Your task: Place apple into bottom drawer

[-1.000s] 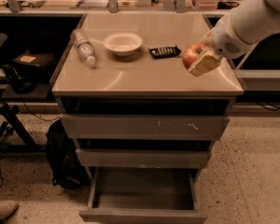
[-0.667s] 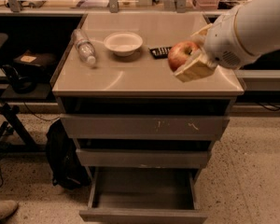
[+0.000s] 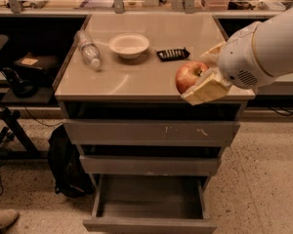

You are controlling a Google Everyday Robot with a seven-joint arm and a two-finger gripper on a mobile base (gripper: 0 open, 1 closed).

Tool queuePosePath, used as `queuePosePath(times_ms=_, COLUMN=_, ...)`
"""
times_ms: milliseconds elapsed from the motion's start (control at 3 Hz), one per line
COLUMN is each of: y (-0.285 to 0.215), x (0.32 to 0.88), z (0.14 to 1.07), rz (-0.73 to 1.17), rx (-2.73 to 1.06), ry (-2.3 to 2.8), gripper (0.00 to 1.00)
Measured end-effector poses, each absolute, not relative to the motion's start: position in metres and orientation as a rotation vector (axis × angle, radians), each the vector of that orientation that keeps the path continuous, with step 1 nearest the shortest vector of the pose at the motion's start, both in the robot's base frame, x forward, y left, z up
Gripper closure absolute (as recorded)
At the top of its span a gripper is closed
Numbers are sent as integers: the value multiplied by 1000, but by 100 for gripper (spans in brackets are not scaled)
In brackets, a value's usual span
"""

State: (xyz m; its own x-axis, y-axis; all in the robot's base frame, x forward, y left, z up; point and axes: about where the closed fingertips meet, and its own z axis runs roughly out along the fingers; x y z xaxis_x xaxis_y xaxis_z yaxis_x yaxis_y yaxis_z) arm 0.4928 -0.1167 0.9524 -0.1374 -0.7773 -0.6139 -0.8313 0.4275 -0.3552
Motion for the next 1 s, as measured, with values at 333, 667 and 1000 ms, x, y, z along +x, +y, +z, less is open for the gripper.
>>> queuePosePath(times_ms=333, y=-108, x=466, z=935, rz=113, rx=-1383, ry=1909, gripper=100)
queuePosePath(times_ms=667, y=-93, x=418, z=900, rz=139, rx=-1384, ry=1880, gripper=100)
queuePosePath(times_ms=1000, y=-90, x=372, z=843, rz=224, rx=-1355, ry=1906, gripper=100)
